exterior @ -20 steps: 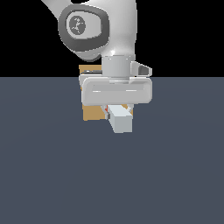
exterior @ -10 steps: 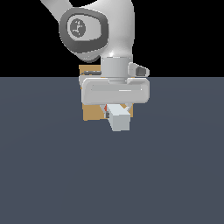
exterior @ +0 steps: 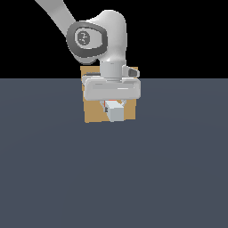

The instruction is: Insert the peg into the horizontal hole in a box.

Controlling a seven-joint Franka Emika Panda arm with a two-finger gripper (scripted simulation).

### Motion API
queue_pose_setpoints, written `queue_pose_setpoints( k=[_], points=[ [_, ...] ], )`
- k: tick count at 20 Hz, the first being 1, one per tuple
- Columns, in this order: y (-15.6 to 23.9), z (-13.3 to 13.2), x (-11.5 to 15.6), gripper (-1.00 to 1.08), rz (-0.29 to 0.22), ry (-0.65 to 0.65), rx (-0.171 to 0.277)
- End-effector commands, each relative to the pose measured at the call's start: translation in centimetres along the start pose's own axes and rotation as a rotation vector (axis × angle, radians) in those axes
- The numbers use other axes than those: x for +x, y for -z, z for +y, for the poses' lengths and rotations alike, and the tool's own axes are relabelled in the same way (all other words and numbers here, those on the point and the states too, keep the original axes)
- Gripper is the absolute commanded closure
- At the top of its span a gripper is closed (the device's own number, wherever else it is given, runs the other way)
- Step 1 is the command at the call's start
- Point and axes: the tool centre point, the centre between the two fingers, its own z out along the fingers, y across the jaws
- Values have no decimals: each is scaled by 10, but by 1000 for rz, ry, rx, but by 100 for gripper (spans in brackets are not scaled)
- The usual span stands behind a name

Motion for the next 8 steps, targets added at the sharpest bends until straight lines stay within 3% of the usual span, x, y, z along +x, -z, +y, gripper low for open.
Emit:
queue_pose_setpoints(
  k=[1,8],
  points=[
    [3,2,18,108,0,-1,-6],
    [3,3,37,108,-1,-2,-7]
  ],
)
